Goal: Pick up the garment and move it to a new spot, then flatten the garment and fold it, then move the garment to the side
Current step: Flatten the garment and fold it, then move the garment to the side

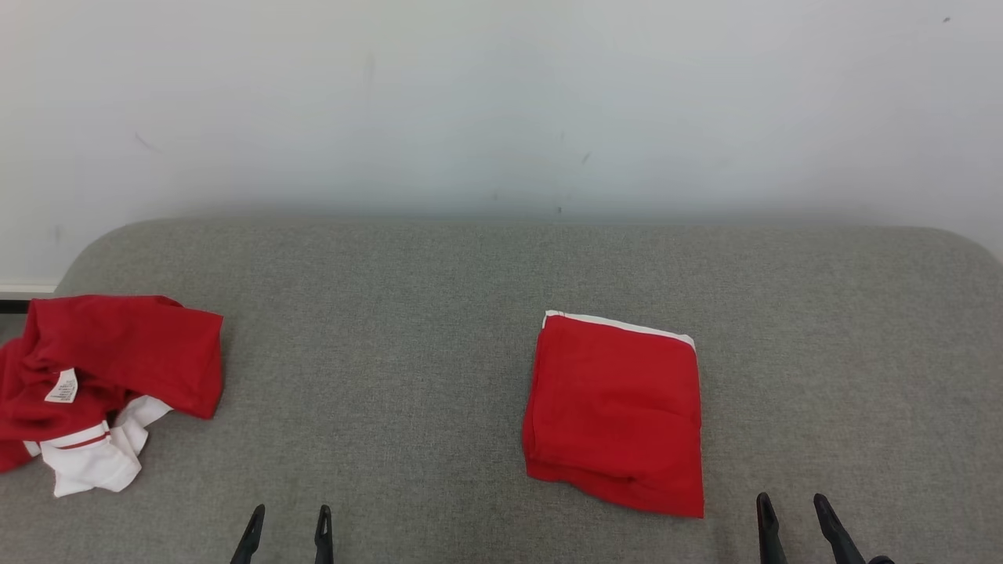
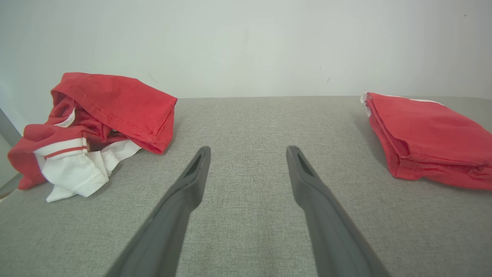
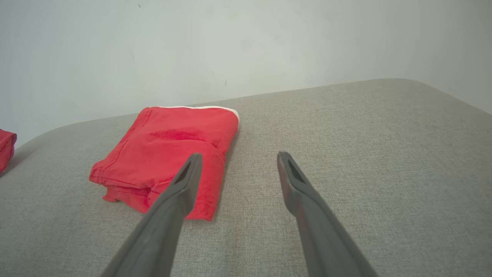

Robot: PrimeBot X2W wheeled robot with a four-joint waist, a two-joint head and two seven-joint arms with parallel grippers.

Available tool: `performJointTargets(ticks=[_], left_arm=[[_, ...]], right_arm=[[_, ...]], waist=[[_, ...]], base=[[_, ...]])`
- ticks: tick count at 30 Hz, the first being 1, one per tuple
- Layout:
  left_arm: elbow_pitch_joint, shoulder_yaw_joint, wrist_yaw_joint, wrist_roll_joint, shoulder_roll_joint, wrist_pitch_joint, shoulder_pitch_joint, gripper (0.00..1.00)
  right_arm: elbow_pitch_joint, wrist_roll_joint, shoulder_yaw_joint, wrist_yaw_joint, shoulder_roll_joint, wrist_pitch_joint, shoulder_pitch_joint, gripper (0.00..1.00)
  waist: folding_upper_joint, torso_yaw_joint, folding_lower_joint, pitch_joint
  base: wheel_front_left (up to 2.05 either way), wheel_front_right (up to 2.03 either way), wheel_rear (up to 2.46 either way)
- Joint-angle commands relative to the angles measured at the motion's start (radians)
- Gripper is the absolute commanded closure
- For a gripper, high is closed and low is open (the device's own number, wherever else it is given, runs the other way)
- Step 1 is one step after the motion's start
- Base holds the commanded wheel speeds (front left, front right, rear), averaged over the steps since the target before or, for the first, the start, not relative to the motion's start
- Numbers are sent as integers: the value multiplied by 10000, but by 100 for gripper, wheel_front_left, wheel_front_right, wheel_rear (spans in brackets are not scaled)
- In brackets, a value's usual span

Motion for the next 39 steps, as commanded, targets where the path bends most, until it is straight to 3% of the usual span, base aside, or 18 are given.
performJointTargets(ticks=[1, 39], left_arm=[[-23, 39, 6, 62, 9, -32, 132, 0], [-157, 508, -126, 82, 7, -32, 155, 0]], right_arm=[[41, 31, 14, -23, 1, 1, -58, 0], [153, 156, -242, -25, 2, 1, -143, 0]], waist=[[0, 0, 0, 12], [0, 23, 0, -21]], base=[[0, 0, 0], [0, 0, 0]])
